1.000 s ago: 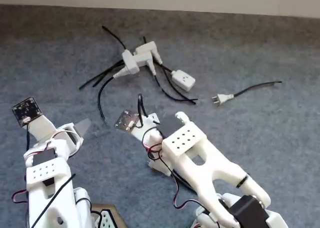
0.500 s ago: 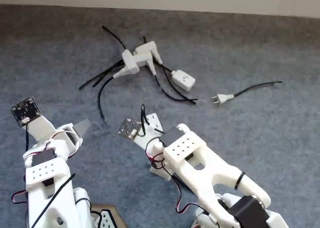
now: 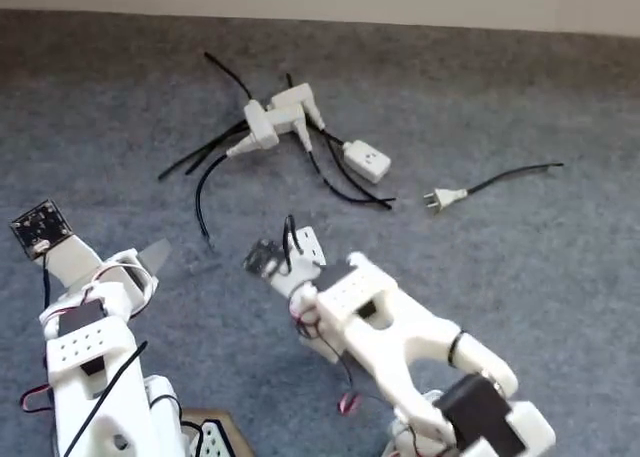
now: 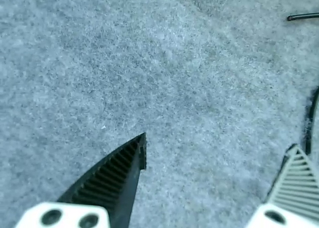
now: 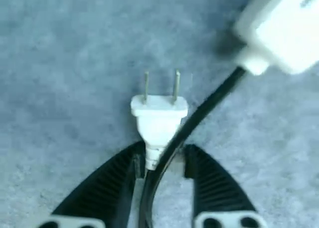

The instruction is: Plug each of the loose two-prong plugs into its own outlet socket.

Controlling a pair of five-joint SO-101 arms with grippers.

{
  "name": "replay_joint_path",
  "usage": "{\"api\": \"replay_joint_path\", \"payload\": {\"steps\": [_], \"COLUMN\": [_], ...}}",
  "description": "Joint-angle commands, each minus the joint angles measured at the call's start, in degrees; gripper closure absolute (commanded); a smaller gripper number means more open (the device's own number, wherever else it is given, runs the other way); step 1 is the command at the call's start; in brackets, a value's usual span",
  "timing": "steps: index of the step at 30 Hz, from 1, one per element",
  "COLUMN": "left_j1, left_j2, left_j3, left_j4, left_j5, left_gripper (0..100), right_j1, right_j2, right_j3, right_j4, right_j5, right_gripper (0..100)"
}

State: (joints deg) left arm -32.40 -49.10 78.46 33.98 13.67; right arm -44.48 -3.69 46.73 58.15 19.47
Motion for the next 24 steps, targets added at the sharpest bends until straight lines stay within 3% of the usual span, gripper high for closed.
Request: {"api": "replay_joint_path", "payload": {"steps": [1,11,16,19,24], "left_j1": [-0.5,-0.5,-0.5,-0.5,-0.2], "left_j2": [-1.1,-1.1,-1.1,-1.1,-1.1], "left_j3": [-0.9,-0.9,-0.9,-0.9,-0.9], "left_j4": [-0.2,-0.2,-0.2,-0.2,-0.1], "left_j5": [0.1,0.1,0.1,0.1,0.0], "left_gripper": [59,59,59,59,59], "right_j1": [-0.6,-0.6,0.3,4.8,19.4], "right_j2": [3.4,0.3,-6.9,-10.8,-15.9], "right_j3": [-5.1,-26.6,-33.6,-34.2,-34.1], "right_j4": [3.7,27.8,34.5,37.5,42.8], "right_j5": [-1.8,-1.8,-0.5,2.5,9.9], "right_gripper": [96.2,96.1,95.9,95.9,95.9]}}
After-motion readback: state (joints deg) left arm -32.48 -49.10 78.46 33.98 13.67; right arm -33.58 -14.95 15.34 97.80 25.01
